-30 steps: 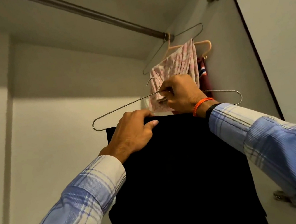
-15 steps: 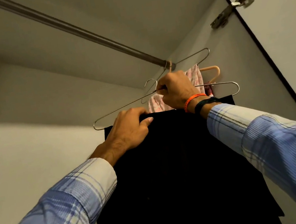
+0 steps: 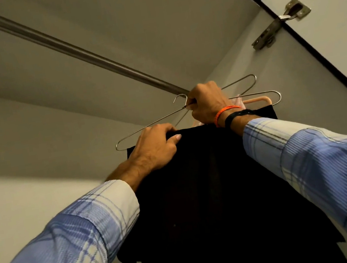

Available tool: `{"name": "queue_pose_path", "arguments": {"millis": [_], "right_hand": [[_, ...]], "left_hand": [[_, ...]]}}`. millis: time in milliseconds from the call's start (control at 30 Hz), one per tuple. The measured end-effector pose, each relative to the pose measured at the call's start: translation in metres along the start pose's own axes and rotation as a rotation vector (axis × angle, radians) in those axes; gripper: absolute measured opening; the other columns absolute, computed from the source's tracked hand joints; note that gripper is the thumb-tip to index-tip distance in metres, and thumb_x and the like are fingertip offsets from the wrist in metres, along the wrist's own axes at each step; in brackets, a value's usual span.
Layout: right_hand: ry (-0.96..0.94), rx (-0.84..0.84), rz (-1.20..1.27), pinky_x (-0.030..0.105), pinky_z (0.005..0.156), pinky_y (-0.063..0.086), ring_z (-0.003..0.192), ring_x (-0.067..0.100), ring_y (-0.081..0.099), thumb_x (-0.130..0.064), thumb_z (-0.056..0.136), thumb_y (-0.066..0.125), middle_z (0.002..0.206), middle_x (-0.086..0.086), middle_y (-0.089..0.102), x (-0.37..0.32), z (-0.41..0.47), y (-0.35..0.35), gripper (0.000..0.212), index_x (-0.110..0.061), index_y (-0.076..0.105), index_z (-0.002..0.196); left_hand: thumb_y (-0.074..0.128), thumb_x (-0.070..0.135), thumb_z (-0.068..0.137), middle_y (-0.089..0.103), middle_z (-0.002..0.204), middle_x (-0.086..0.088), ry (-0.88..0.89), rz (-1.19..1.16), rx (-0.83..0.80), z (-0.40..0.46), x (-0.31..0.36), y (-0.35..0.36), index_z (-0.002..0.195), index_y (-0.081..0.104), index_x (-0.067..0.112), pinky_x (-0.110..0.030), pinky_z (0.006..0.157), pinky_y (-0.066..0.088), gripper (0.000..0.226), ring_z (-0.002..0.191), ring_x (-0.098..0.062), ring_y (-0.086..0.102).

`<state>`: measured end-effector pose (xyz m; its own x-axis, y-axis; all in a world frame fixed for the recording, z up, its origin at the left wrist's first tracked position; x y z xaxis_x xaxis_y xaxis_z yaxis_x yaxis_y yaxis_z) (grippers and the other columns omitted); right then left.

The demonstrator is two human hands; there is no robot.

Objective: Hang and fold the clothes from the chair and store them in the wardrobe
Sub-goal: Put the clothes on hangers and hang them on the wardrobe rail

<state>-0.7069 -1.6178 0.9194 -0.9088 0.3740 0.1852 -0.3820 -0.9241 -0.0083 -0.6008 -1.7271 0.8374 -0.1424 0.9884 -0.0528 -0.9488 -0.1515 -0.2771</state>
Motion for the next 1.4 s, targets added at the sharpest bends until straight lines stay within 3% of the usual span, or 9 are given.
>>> {"name": "queue_pose_path", "arguments": {"millis": [167, 300, 400, 600, 733, 867, 1000, 1167, 1400], "right_hand": [[0.029, 0.024, -0.019, 0.031, 0.068, 0.043, 0.089, 0.037, 0.060, -0.013, 0.082, 0.062, 0.099, 0.018, 0.065, 0.014, 0.041, 0.006, 0.016, -0.016, 0.073, 0.093], [0.044, 0.051, -0.022, 0.033, 0.068, 0.049, 0.086, 0.037, 0.061, -0.018, 0.082, 0.065, 0.095, 0.018, 0.065, 0.021, 0.068, 0.010, 0.012, -0.015, 0.073, 0.090], [0.051, 0.074, -0.032, 0.030, 0.066, 0.043, 0.083, 0.038, 0.060, -0.022, 0.082, 0.065, 0.093, 0.018, 0.064, 0.021, 0.079, 0.013, 0.013, -0.014, 0.072, 0.090], [-0.001, 0.067, -0.045, 0.038, 0.077, 0.050, 0.093, 0.039, 0.060, -0.017, 0.089, 0.062, 0.103, 0.020, 0.063, 0.010, 0.095, 0.020, 0.018, -0.010, 0.072, 0.102], [-0.010, 0.020, -0.052, 0.040, 0.085, 0.053, 0.099, 0.038, 0.060, -0.013, 0.091, 0.062, 0.109, 0.019, 0.061, 0.003, 0.095, 0.029, 0.021, -0.008, 0.070, 0.109], [-0.042, -0.014, -0.056, 0.037, 0.084, 0.050, 0.099, 0.037, 0.060, -0.013, 0.092, 0.061, 0.108, 0.019, 0.062, 0.005, 0.084, 0.038, 0.022, -0.010, 0.070, 0.112], [-0.082, -0.042, -0.088, 0.037, 0.083, 0.052, 0.097, 0.037, 0.061, -0.011, 0.090, 0.060, 0.107, 0.017, 0.063, 0.003, 0.078, 0.031, 0.025, -0.015, 0.071, 0.113], [-0.094, -0.048, -0.222, 0.039, 0.075, 0.053, 0.090, 0.036, 0.062, -0.018, 0.089, 0.061, 0.102, 0.015, 0.062, 0.010, 0.069, 0.018, 0.024, -0.017, 0.070, 0.111], [-0.110, -0.043, -0.273, 0.042, 0.073, 0.055, 0.088, 0.035, 0.063, -0.025, 0.091, 0.062, 0.099, 0.012, 0.065, 0.014, 0.064, 0.010, 0.021, -0.024, 0.071, 0.110]], "left_hand": [[0.056, 0.029, 0.097, 0.067, 0.100, 0.004, 0.015, 0.005, 0.023, 0.044, -0.005, -0.003, 0.106, 0.066, 0.022, -0.025, 0.080, 0.044, 0.015, 0.094, -0.012, 0.061], [0.055, 0.028, 0.098, 0.068, 0.105, 0.000, 0.020, 0.019, 0.054, 0.070, -0.008, -0.006, 0.111, 0.066, 0.018, -0.028, 0.085, 0.047, 0.020, 0.098, -0.015, 0.061], [0.054, 0.028, 0.099, 0.067, 0.109, -0.003, 0.010, 0.030, 0.056, 0.079, -0.010, -0.006, 0.114, 0.064, 0.017, -0.028, 0.084, 0.045, 0.021, 0.101, -0.017, 0.060], [0.053, 0.025, 0.099, 0.064, 0.121, -0.006, -0.019, 0.084, 0.072, 0.090, -0.020, -0.006, 0.125, 0.060, 0.016, -0.034, 0.097, 0.046, 0.029, 0.112, -0.022, 0.059], [0.053, 0.024, 0.099, 0.063, 0.126, -0.007, -0.088, 0.105, 0.004, 0.090, -0.027, -0.005, 0.129, 0.059, 0.015, -0.034, 0.097, 0.046, 0.032, 0.115, -0.024, 0.058], [0.053, 0.027, 0.098, 0.062, 0.125, -0.004, -0.093, 0.141, -0.021, 0.076, -0.033, 0.006, 0.132, 0.056, 0.019, -0.031, 0.091, 0.045, 0.035, 0.114, -0.022, 0.058], [0.055, 0.026, 0.097, 0.061, 0.125, -0.005, -0.080, 0.111, 0.024, 0.071, -0.036, 0.007, 0.132, 0.055, 0.019, -0.038, 0.099, 0.048, 0.035, 0.113, -0.022, 0.058], [0.055, 0.025, 0.096, 0.061, 0.123, -0.005, -0.077, 0.163, 0.014, 0.072, -0.028, 0.002, 0.128, 0.056, 0.017, -0.030, 0.089, 0.045, 0.033, 0.111, -0.022, 0.057], [0.056, 0.017, 0.093, 0.057, 0.131, -0.005, -0.061, 0.175, -0.043, 0.073, -0.016, 0.009, 0.135, 0.051, 0.018, -0.025, 0.088, 0.039, 0.042, 0.118, -0.021, 0.054]]}}
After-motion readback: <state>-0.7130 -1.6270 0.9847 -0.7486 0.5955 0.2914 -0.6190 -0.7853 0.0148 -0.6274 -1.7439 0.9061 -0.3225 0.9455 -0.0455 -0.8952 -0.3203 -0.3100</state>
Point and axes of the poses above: each hand's wrist, its own z-axis towards the middle knuckle, its own y-axis out of the palm, x = y × z, the point moved 4 cm from there along z, towards the middle knuckle
